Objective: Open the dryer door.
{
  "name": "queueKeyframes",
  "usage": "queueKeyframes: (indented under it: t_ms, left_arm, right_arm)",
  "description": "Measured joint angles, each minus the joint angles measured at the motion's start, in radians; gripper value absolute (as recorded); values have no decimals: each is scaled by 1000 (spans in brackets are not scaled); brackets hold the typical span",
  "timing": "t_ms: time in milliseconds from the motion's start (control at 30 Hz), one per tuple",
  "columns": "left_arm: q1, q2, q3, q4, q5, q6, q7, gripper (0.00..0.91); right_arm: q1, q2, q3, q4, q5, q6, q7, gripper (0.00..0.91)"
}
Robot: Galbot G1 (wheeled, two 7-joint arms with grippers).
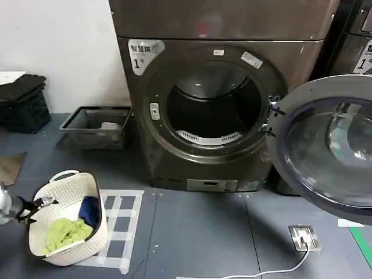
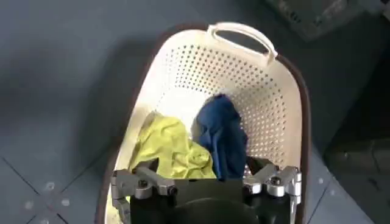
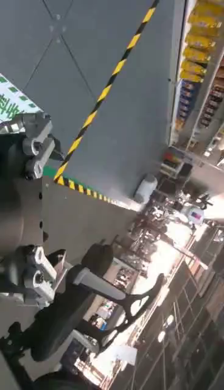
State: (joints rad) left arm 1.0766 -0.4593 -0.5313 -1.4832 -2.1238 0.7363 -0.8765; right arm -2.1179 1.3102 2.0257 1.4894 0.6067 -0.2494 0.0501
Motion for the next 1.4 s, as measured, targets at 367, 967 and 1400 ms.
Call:
queueKeyframes:
  t_ms: [367, 967, 1400]
  left_arm:
    - [5, 1, 42, -17, 4, 0, 1, 907]
    - [8, -1, 54, -2, 12, 0, 4, 907]
    - [12, -4, 58, -2, 12, 0, 5, 907]
  right_arm:
    - [-4, 1, 0, -8, 1, 27, -4, 907]
    - [-9, -4, 17, -67, 11, -9, 59, 907]
    - [-7, -5, 20, -88, 23, 23, 56, 907]
